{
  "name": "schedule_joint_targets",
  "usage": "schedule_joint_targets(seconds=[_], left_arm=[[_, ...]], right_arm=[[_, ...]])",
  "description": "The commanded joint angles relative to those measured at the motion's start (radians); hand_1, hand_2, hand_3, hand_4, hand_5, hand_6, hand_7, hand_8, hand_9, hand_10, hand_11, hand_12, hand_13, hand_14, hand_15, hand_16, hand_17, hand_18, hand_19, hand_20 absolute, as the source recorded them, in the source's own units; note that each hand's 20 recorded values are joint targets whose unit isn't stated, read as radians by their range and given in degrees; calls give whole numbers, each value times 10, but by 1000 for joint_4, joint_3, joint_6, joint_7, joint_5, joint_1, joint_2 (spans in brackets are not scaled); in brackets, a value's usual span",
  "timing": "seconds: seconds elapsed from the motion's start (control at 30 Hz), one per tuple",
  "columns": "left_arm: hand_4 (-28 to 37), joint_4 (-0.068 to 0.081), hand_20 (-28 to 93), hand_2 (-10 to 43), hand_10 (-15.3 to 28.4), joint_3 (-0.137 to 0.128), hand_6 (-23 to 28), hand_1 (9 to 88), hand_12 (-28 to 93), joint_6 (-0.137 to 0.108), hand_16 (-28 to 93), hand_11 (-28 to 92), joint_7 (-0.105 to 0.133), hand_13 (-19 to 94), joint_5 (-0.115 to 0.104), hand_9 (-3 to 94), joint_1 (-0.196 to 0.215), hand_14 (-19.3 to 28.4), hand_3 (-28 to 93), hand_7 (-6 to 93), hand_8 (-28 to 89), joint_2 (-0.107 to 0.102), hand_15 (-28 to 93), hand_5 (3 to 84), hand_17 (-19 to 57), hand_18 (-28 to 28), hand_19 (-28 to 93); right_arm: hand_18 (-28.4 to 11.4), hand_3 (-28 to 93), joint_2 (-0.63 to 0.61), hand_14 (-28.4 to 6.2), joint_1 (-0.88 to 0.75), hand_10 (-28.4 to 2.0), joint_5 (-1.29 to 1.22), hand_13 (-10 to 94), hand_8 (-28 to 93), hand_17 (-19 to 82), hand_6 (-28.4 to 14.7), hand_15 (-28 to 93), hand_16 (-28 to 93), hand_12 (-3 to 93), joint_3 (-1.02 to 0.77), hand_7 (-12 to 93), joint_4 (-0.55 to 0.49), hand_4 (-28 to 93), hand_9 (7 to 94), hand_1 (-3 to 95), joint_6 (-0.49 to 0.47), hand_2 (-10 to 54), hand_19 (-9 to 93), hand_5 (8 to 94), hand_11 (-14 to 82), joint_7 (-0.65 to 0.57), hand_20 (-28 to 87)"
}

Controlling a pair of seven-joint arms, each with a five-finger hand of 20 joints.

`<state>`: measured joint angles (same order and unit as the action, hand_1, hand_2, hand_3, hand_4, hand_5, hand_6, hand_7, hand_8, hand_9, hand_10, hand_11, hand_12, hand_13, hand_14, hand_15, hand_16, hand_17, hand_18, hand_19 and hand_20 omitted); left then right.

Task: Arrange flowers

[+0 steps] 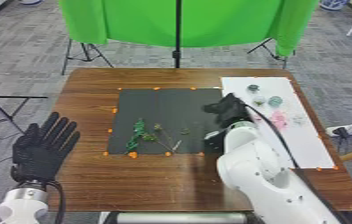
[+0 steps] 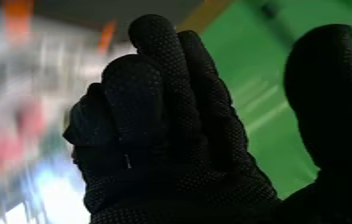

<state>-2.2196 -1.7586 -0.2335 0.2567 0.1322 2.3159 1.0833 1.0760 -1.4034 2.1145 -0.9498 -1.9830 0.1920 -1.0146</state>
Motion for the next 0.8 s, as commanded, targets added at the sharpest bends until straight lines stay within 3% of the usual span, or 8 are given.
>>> schedule_joint_targets(seconds=[0.03,0.3,0.5,0.6,0.67,0.7,0.77,0.8], left_arm=[[-283,2,134,178,139,6,85,258,111,12,-39,158,7,271,-5,357,17,136,770,78,-74,13,266,435,-36,117,227],[-283,2,135,173,140,15,85,258,111,13,-38,157,12,270,-8,356,20,136,774,78,-74,15,264,436,-37,117,227],[-282,8,134,169,140,26,85,256,111,29,-38,156,20,270,-25,356,16,136,778,79,-74,14,263,435,-36,117,225],[-281,10,134,159,140,27,85,255,112,34,-37,155,20,270,-28,355,15,136,781,78,-74,15,262,434,-36,117,224],[-281,1,133,158,140,22,85,256,112,5,-37,154,-1,270,-14,355,17,136,780,76,-74,18,259,434,-35,117,223],[-281,1,134,166,140,26,85,259,112,0,-36,154,-3,271,-1,355,18,136,778,76,-73,18,259,434,-35,117,223],[-281,3,134,180,140,29,84,267,113,14,-35,155,-1,273,-20,358,20,136,777,78,-73,21,262,437,-35,118,222],[-282,3,134,183,140,30,84,269,113,12,-35,156,-4,273,-16,358,18,137,777,79,-73,23,264,438,-35,118,223]], right_arm=[[-284,698,-142,-182,126,-210,46,636,-93,344,-96,715,259,218,25,124,168,-273,728,337,-32,-95,932,701,268,14,417],[-284,632,-188,-187,193,-215,39,610,-93,329,-117,715,260,209,129,92,256,-282,699,338,-114,-95,925,674,247,43,411],[-284,536,-180,-193,215,-209,-5,609,-92,329,-114,786,317,274,150,88,289,-283,688,362,-201,-95,925,671,380,47,435],[-284,430,-170,-196,236,-209,-21,610,-92,330,-115,793,332,289,174,82,322,-283,682,405,-250,-95,923,666,397,46,456],[-284,386,-158,-196,245,-210,-52,608,-92,331,-117,794,338,295,185,79,342,-283,677,426,-270,-95,922,663,401,48,463],[-284,422,-152,-195,249,-210,-42,607,-90,330,-116,794,340,295,195,82,355,-283,675,414,-294,-95,922,662,404,55,465],[-284,557,-143,-191,264,-203,-23,607,-90,330,-106,794,338,292,231,99,385,-282,675,387,-296,-95,921,670,415,59,467],[-284,612,-138,-190,271,-200,-13,609,-93,330,-97,795,336,292,250,117,399,-282,676,378,-291,-95,920,679,423,55,469]])
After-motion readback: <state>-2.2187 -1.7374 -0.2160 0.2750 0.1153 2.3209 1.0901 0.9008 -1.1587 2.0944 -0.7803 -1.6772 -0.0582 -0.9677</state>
